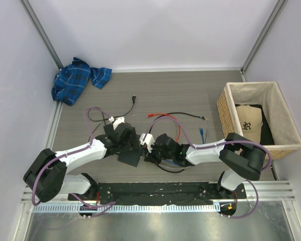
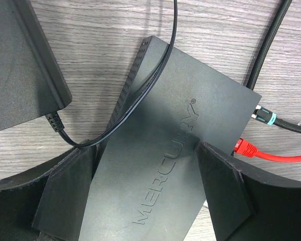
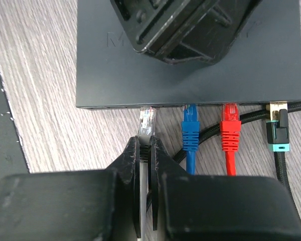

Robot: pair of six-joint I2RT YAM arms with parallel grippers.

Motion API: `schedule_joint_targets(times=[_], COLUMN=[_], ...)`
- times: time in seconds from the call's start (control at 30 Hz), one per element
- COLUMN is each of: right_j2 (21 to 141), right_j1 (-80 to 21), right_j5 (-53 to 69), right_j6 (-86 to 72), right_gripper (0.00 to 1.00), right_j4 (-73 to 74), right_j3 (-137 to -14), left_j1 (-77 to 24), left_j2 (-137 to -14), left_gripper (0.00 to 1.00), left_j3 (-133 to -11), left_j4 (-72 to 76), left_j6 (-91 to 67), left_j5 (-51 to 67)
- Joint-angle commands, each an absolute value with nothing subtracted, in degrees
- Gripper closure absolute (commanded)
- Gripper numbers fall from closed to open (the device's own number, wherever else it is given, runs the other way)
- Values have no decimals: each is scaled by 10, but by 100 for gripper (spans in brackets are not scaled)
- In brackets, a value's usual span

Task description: Insert the plug into the switch port

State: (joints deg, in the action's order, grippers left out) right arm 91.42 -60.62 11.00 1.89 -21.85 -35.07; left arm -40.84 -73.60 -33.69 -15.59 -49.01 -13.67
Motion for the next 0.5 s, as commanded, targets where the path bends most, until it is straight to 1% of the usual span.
schedule_joint_targets(times=[0.0, 0.47], right_j2=[876, 884], right_j1=[-606, -598], right_j5=[113, 105], right_j6=[4, 5], right_gripper=[99, 99], right_j4=[-308, -296], right_j3=[-352, -351], left_j1=[-410, -410], left_j2=[-744, -743], left_gripper=[15, 15], left_j3=[-322, -323], left_j4=[-163, -171], left_j6=[-492, -486], left_j5=[-119, -125])
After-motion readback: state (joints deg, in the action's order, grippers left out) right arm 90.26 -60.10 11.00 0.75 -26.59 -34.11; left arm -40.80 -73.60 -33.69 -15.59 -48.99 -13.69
